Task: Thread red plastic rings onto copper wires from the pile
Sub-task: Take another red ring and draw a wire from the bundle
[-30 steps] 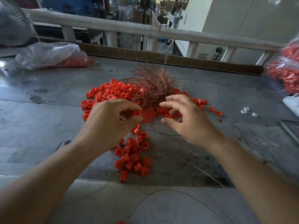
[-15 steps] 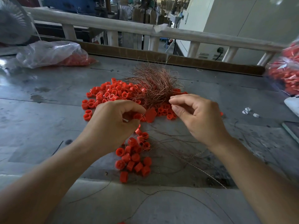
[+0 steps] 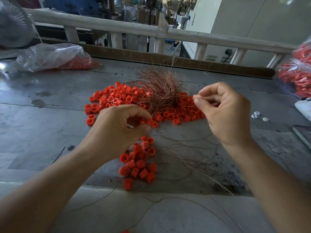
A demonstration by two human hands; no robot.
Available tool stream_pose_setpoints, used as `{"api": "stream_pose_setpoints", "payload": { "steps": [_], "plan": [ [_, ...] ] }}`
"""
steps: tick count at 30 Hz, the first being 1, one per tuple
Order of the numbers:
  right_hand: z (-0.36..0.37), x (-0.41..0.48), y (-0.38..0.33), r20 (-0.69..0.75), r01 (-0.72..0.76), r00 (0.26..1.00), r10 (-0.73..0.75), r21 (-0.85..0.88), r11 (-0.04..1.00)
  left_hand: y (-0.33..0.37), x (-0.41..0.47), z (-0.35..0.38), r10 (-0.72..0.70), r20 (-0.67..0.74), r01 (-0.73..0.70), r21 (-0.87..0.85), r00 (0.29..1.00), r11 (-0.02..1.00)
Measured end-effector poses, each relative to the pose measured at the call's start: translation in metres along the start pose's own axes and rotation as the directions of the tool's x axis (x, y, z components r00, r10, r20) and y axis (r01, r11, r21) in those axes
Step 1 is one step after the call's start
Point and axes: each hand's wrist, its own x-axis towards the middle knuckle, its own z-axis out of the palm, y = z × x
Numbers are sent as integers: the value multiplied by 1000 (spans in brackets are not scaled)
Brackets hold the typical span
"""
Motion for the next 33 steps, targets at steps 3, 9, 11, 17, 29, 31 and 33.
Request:
{"api": "stream_pose_setpoints", "payload": {
  "steps": [3,9,11,17,29,31,33],
  "plan": [
    [-4,1,-4,-37,12,999,-9,68,998,0,0,0,-8,-35,8,-2,999,1000],
    [-2,-13,-28,97,152,978,-184,271,951,2,-2,-2,105,-57,-107,-40,993,993],
    [2,-22,-35,219,175,943,-249,308,935,6,-2,0,145,-46,-148,-66,988,987],
    [9,-34,-45,321,271,875,-361,293,917,11,-5,4,268,86,-247,-199,960,948],
    [9,-27,-41,401,131,887,-229,257,958,10,-1,-3,120,-16,-100,-661,993,744],
    [7,-24,-39,356,149,908,-221,218,964,7,0,-5,46,-17,-44,-730,999,682],
    [7,-23,-38,339,114,922,-187,223,968,5,1,-5,52,7,-29,-755,999,655]
  ]
}}
